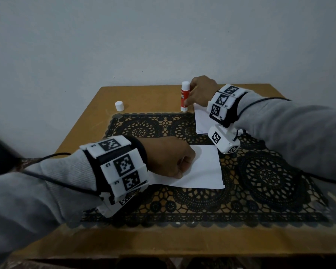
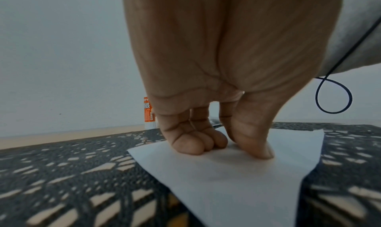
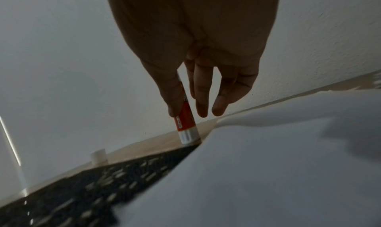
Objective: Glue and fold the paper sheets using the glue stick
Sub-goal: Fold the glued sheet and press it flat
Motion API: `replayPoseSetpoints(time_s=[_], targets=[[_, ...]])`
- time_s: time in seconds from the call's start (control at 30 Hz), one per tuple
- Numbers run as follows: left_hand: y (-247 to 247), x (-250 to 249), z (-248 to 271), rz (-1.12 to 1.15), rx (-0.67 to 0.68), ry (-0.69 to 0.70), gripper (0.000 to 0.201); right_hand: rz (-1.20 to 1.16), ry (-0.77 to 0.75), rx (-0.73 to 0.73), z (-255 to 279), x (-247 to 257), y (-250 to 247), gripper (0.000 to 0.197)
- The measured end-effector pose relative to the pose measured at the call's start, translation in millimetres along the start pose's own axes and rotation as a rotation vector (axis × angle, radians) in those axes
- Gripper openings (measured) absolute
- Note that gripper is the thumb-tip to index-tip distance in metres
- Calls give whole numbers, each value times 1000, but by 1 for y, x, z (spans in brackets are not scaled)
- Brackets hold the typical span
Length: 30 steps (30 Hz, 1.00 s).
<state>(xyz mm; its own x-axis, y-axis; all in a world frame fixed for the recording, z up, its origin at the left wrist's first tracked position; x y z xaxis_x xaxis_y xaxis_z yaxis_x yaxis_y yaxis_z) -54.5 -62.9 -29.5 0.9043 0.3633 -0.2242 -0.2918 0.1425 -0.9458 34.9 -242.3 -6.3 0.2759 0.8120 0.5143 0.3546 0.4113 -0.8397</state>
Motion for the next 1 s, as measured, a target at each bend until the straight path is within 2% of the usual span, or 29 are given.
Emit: replayPoseSetpoints(time_s=[0.1, 0.2, 0.3, 0.43, 0.57, 0.67, 0.87, 1.0], targets=[[0, 0, 0, -23, 0, -7, 17, -32, 25, -37, 5, -5, -23, 45], [0, -1, 1, -38, -2, -17, 20, -1, 18, -27, 18, -18, -56, 28], [-1, -5, 3, -47, -1, -50, 21, 188, -3, -29, 41, -43, -78, 19], [-1, -10, 8, -40, -24, -100, 21, 445, 2, 41, 75, -81, -95, 20], [-1, -17, 13, -72, -53, -132, 18, 453, -7, 135, 104, -110, -99, 35], [-1, -22, 15, -90, -64, -153, 17, 448, -44, 179, 116, -118, -94, 39], [-1, -22, 15, -108, -48, -156, 17, 393, -53, 135, 117, -109, -89, 33], [-2, -21, 13, -105, -41, -150, 16, 432, -73, 114, 112, -103, -85, 19]])
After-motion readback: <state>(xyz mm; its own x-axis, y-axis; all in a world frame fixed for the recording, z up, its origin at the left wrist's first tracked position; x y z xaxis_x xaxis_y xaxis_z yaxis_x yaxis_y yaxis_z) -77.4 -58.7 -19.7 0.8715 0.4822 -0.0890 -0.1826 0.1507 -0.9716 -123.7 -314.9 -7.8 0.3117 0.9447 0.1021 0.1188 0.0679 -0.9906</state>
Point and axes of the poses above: each hand's wrist, its own z-axis away from the middle knuckle, its own y-axis out of the palm, x = y × z, the point moved 3 cm from there along -z, towards the middle knuckle, and after that the axes turned 7 degrees about -x, right-handed, at the moved point
